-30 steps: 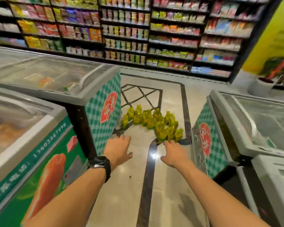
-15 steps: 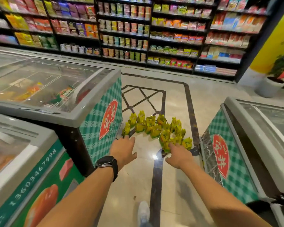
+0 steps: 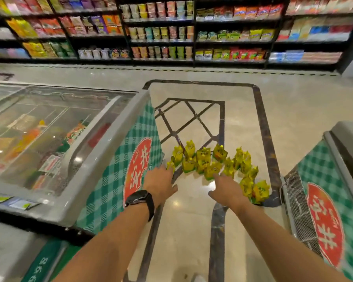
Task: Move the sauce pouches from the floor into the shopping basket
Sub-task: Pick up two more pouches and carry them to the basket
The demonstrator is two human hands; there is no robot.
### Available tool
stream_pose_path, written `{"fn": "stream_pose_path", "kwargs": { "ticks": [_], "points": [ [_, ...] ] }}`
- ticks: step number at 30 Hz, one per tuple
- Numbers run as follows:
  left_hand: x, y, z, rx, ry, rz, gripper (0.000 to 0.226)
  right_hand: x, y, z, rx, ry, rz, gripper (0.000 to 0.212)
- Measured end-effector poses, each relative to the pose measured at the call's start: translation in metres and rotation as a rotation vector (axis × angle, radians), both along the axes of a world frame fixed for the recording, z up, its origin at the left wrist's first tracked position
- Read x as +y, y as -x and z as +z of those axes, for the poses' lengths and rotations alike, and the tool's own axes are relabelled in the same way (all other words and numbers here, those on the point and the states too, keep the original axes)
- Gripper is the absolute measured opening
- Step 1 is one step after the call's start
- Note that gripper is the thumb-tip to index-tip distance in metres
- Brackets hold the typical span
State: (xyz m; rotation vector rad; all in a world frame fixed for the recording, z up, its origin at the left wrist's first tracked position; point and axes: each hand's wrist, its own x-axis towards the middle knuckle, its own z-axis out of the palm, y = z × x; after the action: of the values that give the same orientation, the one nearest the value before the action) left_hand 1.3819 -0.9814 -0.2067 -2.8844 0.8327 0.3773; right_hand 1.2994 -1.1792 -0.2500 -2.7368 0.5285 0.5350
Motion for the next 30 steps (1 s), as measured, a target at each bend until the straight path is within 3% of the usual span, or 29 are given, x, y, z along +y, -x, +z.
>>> {"fn": "stream_pose_path", "kwargs": {
  "ticks": [5,9,15,19,24,27,30],
  "points": [
    [-0.055,-0.091,-0.029,0.064,0.005,-0.033,0.046,-0.053,-0.071,-0.019,0.035,-0.012,-0.044,0.057],
    [-0.109,-0.164,-0.075,0.123,0.021,-0.109,0.054,-0.092,-0.128,-0.047,0.099,-0.005,-0.116,0.058],
    [-0.177,-0.269,-0.174,0.232,0.063,-0.114,0.06,-0.147,-0.224,-0.135,0.191,0.024,-0.144,0.058],
    [-0.191,-0.319,-0.281,0.296,0.019,-0.038,0.066,-0.17,-0.277,-0.238,0.223,-0.044,-0.134,0.06],
    [-0.211,-0.365,-0.465,0.288,-0.026,0.051,0.069,-0.184,-0.343,-0.42,0.182,-0.093,-0.072,0.064],
    [-0.226,-0.391,-0.566,0.239,0.01,0.097,0.066,-0.19,-0.385,-0.521,0.088,-0.084,-0.062,0.076],
    [-0.239,-0.431,-0.656,0.12,0.07,0.105,0.081,-0.214,-0.433,-0.605,-0.062,0.024,-0.043,0.084]
  ]
}}
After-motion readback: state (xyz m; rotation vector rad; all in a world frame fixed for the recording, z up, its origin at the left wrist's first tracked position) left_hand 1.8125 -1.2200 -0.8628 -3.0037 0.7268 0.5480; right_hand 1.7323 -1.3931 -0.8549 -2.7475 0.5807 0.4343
